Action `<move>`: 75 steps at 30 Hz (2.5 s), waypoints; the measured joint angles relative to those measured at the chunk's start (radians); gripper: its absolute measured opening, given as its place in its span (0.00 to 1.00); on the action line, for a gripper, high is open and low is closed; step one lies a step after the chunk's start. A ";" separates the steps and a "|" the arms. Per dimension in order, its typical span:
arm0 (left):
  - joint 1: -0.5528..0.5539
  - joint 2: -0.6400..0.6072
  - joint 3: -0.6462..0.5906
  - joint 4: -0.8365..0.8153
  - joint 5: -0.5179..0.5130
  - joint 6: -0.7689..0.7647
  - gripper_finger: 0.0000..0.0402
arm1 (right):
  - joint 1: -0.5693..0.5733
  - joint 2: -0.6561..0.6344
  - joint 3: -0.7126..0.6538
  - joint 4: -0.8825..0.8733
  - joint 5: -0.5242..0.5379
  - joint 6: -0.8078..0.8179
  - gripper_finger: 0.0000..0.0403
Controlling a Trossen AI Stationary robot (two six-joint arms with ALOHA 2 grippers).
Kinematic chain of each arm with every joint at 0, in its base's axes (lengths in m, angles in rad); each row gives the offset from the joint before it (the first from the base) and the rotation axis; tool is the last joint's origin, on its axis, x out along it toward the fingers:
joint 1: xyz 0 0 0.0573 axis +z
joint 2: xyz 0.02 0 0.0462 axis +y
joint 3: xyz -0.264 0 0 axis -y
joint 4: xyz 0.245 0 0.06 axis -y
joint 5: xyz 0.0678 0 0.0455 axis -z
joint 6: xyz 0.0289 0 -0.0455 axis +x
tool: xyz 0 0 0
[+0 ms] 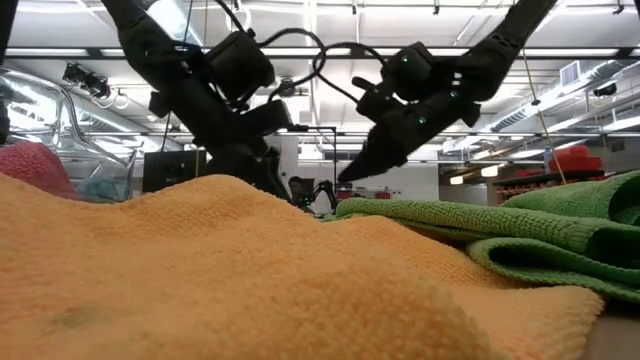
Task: Fold microfiber towels
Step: Fold the blue microfiber cloth
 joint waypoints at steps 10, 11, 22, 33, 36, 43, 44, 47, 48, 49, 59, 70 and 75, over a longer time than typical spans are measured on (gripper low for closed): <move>-0.029 0.048 0.001 -0.038 0.007 -0.056 0.17 | 0.002 0.000 -0.100 -0.001 0.007 0.038 0.39; -0.033 0.048 0.001 -0.037 0.007 -0.056 0.16 | 0.002 0.000 -0.104 0.000 0.007 0.042 0.39; -0.062 -0.039 0.001 0.050 -0.120 0.022 0.11 | 0.009 0.010 -0.093 0.033 0.018 0.013 0.39; 0.038 0.025 -0.001 0.028 -0.070 -0.057 0.09 | 0.007 0.092 -0.092 0.010 0.065 0.001 0.39; 0.024 0.052 0.000 -0.002 0.006 -0.057 0.09 | 0.006 0.100 -0.093 -0.010 0.066 0.011 0.39; -0.013 0.071 0.003 -0.038 -0.015 0.004 0.05 | 0.007 0.108 -0.091 -0.017 0.081 0.022 0.39; -0.016 0.061 0.002 -0.045 -0.024 0.005 0.04 | 0.007 0.108 -0.091 -0.017 0.081 0.022 0.39; -0.018 0.015 0.000 -0.068 -0.032 0.036 0.03 | 0.007 0.108 -0.091 -0.019 0.082 0.022 0.39; -0.018 -0.007 0.000 -0.079 -0.032 0.049 0.03 | 0.007 0.108 -0.091 -0.020 0.082 0.022 0.39; -0.018 -0.029 0.000 -0.076 -0.032 0.057 0.02 | 0.007 0.109 -0.091 -0.021 0.082 0.022 0.39; -0.076 -0.046 0.000 0.013 -0.005 0.127 0.19 | 0.009 0.092 -0.090 -0.042 0.088 0.022 0.39; -0.138 -0.005 0.000 0.063 0.002 0.100 0.47 | 0.041 -0.084 -0.085 -0.147 0.089 -0.061 0.39; -0.184 0.050 0.000 0.110 -0.034 0.181 0.56 | 0.092 -0.121 -0.085 -0.168 0.089 -0.078 0.39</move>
